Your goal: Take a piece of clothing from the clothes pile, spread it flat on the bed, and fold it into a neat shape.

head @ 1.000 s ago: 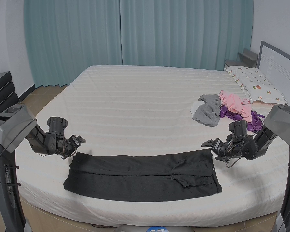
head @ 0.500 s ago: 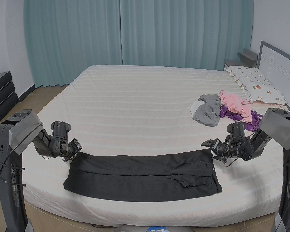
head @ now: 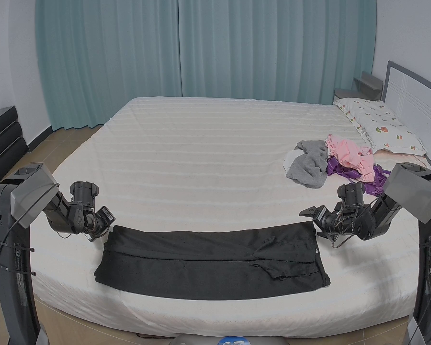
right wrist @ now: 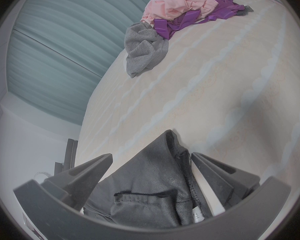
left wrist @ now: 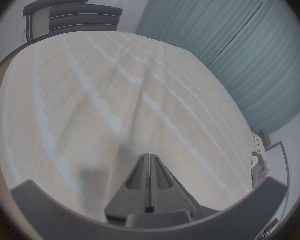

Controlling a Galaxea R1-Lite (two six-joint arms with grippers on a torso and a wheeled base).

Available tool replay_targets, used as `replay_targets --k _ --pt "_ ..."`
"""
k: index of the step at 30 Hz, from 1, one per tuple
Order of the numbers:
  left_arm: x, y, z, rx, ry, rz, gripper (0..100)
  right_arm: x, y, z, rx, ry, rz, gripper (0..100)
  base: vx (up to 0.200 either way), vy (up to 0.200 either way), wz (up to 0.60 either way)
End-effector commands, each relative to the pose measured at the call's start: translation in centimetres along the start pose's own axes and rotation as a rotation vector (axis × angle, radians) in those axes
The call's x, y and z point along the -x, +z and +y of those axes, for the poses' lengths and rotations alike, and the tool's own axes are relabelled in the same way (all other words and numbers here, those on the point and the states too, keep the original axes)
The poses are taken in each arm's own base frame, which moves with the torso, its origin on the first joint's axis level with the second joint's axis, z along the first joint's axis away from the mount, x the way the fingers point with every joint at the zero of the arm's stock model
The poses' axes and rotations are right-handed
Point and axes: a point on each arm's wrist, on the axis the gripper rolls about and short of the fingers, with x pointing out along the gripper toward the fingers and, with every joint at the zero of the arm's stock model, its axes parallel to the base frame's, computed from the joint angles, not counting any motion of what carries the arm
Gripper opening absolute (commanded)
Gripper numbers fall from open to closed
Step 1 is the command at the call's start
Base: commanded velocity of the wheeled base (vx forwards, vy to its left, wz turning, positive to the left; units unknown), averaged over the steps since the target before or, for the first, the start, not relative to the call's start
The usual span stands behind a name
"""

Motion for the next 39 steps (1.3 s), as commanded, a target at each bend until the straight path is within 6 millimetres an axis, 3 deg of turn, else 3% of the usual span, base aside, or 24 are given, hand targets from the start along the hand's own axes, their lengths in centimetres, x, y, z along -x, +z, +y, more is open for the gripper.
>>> replay_targets --k 1,6,7,20,30,31,39 --pt "0.3 0.1 -0.1 0.003 -0.01 0.004 0 -0.2 0.0 -0.1 -0.002 0.002 -0.001 100 0.0 0.0 0.0" --pt "0.3 0.1 -0.3 -0.001 -0.042 0.022 0 -0.1 0.1 -0.2 -0.005 -0.001 -0.002 100 0.0 0.0 0.0" --pt "0.3 0.0 -0.3 -0.001 -0.045 0.025 100 -0.1 0.1 -0.2 -0.005 -0.001 -0.002 100 0.0 0.0 0.0" --pt "0.9 -0.7 -0.5 -0.062 -0.234 0.098 100 0.0 0.1 -0.2 -0.02 0.001 -0.003 100 0.0 0.0 0.0" --pt "0.0 -1.4 0.0 -0.173 -0.218 0.105 100 0.0 0.1 -0.2 -0.02 0.001 -0.003 100 0.0 0.0 0.0" --pt "0.1 -1.3 0.0 -0.166 -0.219 0.103 0 0.0 0.1 -0.2 -0.02 0.001 -0.003 100 0.0 0.0 0.0" --pt "0.4 -1.3 0.6 -0.129 -0.184 0.085 0 0.0 0.1 -0.2 -0.019 0.002 -0.004 100 0.0 0.0 0.0"
